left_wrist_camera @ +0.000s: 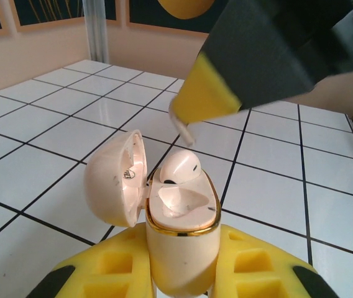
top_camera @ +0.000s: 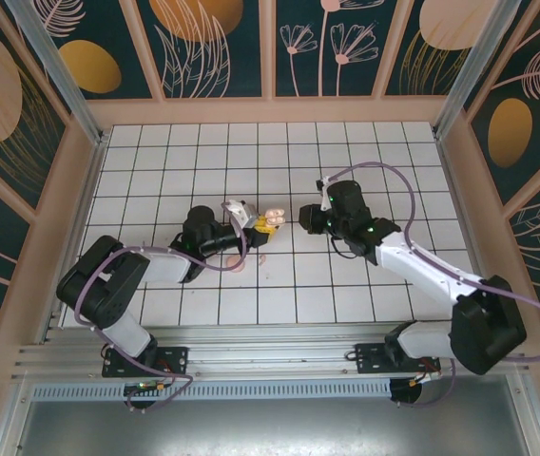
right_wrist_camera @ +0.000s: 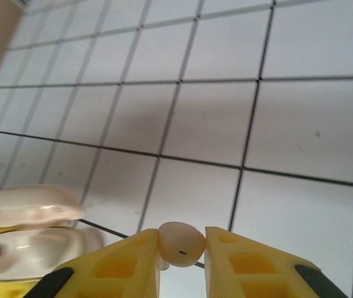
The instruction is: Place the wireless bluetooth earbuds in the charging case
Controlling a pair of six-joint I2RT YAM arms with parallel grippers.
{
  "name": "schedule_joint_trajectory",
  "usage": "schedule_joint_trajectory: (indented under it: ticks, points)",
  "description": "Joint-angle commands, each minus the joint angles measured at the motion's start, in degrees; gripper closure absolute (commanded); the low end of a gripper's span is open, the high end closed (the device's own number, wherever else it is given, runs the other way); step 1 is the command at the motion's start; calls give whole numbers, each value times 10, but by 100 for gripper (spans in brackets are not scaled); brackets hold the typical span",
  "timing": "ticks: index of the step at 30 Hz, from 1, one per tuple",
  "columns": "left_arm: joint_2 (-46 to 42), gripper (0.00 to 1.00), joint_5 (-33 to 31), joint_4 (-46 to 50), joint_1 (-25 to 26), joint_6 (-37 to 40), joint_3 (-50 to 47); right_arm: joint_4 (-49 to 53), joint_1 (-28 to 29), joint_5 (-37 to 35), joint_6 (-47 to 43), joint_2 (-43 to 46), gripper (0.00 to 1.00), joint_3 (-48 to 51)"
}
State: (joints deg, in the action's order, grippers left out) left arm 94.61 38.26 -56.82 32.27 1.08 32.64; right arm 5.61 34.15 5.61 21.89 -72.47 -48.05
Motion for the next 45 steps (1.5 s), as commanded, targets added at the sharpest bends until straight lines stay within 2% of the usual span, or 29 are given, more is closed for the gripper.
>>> schedule_joint_trajectory:
  ticks: [1,8,19,45]
  points:
    - [12,87,23,-28,2,3,21,-65,15,-15,-27,34,76,10]
    - [16,87,30,-43,1,-8,26,-113,46,1,-54,61,76,14]
    - [8,87,33,-60,1,-22,26,-144,74,20,-58,26,76,7]
    - [-7,87,35,-93,1,-53,29,-165,88,17,-64,-3,77,20]
